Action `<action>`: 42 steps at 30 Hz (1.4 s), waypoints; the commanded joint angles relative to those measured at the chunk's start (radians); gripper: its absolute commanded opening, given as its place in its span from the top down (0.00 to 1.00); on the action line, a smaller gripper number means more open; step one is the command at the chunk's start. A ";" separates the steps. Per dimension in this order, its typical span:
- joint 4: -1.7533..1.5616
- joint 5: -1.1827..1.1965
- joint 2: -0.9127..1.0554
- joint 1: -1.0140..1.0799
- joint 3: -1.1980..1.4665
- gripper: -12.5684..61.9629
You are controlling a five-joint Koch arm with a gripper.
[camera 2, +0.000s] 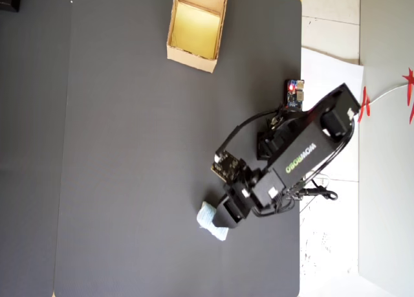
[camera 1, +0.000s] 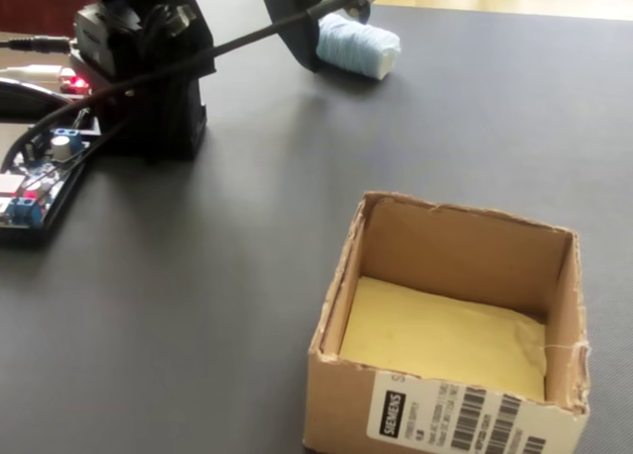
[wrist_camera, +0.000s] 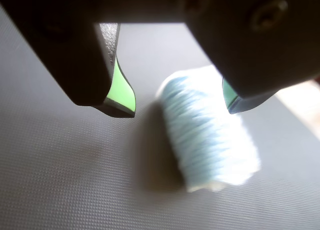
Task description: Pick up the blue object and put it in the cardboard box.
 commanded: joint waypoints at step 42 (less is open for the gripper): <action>-0.629 -0.029 0.106 0.218 0.241 0.75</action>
